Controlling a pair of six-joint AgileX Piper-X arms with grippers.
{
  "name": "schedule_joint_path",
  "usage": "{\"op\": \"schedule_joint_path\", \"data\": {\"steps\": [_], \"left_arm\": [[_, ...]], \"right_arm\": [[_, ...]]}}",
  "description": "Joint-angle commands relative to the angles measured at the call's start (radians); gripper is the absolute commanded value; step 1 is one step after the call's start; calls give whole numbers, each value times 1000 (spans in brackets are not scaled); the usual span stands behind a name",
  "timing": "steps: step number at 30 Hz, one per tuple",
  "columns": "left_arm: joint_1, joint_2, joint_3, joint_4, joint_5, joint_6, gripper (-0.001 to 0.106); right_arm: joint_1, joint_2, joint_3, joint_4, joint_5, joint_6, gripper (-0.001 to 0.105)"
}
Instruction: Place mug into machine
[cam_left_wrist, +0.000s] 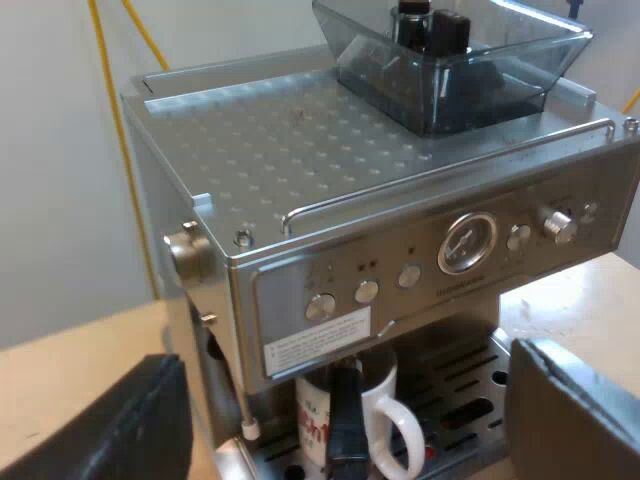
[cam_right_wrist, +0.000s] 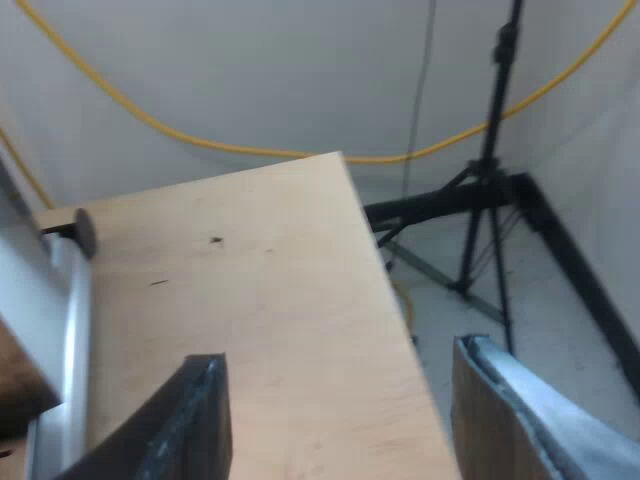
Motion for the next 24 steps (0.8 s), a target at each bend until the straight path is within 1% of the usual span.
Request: {"op": "schedule_joint_path", "data": {"steps": [1,2,3,6,7,10,15,19,24], "left_arm": [[4,-39,-6,16,-46,8,66],[4,-58,-6,24,-71,8,66],[4,-83,-6,36,-111,8,66],[4,-131,-4,60,-166,8,66],[4,-141,-2,62,-174,8,66],[4,-188,20,62,-174,8,66],[4,-310,112,63,-167,4,66],[4,-394,177,76,-164,-20,66],[4,-491,225,178,-163,-18,66]], "right_arm": [[-6,-43,-11,9,-9,-40,51],[-6,-61,-9,13,-9,-40,51],[-6,-90,-2,17,-9,-40,51],[-6,-155,25,16,-9,-40,51],[-6,-169,30,16,-9,-40,51],[-6,-244,76,19,-9,-40,51],[-6,-383,173,30,-9,-40,51],[-6,-479,238,31,-9,-40,51],[-6,-599,296,31,-9,-38,51]]}}
